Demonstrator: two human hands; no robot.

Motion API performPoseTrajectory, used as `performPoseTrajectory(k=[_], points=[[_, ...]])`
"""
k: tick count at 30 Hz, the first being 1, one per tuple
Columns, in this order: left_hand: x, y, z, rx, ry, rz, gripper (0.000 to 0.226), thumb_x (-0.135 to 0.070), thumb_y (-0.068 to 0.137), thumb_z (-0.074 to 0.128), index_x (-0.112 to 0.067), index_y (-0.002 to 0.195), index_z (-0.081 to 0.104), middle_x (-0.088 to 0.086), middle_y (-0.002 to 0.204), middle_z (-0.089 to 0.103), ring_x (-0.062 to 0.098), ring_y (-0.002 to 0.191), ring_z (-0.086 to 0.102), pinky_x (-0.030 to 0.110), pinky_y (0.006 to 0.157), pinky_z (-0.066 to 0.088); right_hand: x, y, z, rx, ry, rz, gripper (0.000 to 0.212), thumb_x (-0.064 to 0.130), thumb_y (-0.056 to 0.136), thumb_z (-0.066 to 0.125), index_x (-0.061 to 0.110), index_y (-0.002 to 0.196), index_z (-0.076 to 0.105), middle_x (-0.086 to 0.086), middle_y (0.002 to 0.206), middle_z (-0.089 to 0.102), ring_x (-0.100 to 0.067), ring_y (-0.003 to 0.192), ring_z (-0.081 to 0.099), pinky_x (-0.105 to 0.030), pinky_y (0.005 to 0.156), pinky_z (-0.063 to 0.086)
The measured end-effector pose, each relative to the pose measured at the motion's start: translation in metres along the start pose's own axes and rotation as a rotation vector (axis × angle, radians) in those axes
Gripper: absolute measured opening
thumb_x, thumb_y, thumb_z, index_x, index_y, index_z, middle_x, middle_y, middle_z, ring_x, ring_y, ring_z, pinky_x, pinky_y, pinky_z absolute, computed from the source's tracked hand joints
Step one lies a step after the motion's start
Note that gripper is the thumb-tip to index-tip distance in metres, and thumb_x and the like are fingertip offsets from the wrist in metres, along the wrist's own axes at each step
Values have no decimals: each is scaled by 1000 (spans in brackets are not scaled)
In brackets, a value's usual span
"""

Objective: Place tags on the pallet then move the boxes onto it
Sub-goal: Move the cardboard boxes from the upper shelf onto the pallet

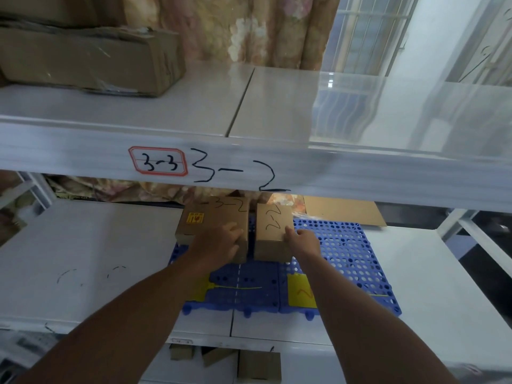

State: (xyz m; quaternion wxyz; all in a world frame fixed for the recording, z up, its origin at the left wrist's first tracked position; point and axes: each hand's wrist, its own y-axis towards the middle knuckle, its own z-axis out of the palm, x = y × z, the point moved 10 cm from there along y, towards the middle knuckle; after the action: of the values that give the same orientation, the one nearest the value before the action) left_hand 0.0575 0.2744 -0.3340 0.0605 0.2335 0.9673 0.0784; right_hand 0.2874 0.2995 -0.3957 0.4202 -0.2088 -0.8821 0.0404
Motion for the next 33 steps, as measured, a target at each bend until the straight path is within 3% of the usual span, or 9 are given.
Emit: performPoseTrajectory(k=[3,5,8,12,15,18,23,29,33], points=[[15,-7,-21,-161,-28,-34,18,-5,81,69,-2,98,74,21,113,68,40,83,71,37,58,59,13,-12,-12,-86,-64,-99,59,49,103,45,11,148,44,-11,145,53,-28,128,54,-33,89,42],[44,-12,-28,-190,-100,-195,26,-4,91,58,-2,114,70,23,135,57,42,107,64,43,78,57,34,-21,-15,-133,-201,-282,54,45,102,47,17,148,44,-7,147,51,-26,129,52,-38,99,45],[95,-23,8,11,-211,-379,55,-18,104,42,-9,155,27,13,162,24,38,140,37,52,111,36,67,-37,0,-154,-438,-573,50,41,103,43,20,149,43,-1,155,43,-22,139,41,-39,112,35],[117,-30,51,251,-171,-359,70,-13,94,47,-20,158,18,6,165,15,34,149,19,59,120,14,95,-55,26,-119,-536,-773,51,44,106,38,24,153,39,0,160,36,-23,147,30,-40,118,25],[120,-37,62,300,-196,-372,74,-11,89,50,-26,156,23,2,163,15,33,147,21,61,119,16,107,-60,46,-124,-622,-836,57,56,103,34,29,153,36,3,162,33,-24,149,27,-42,121,19],[123,-40,68,273,-215,-324,67,-12,86,54,-24,149,36,2,159,25,35,138,36,60,109,35,108,-45,42,-201,-566,-721,56,55,102,33,26,150,36,0,160,33,-24,148,27,-43,122,18],[150,-47,63,135,-272,-380,58,-15,88,49,-28,143,42,5,158,29,42,138,36,60,105,39,40,2,15,-167,-320,-142,57,43,98,47,13,144,38,-13,147,43,-33,128,47,-50,104,43],[149,-48,62,119,-413,-363,54,-2,98,47,-21,148,40,10,157,32,34,101,56,41,77,48,30,4,33,-103,-117,-114,52,40,101,46,12,144,35,-16,128,53,-31,108,56,-41,82,47],[148,-45,62,108,-442,-348,53,-1,98,47,-22,146,42,9,157,31,34,114,53,43,79,49,34,4,40,-110,-97,-111,53,42,100,47,13,143,35,-15,128,52,-32,109,56,-48,88,52]])
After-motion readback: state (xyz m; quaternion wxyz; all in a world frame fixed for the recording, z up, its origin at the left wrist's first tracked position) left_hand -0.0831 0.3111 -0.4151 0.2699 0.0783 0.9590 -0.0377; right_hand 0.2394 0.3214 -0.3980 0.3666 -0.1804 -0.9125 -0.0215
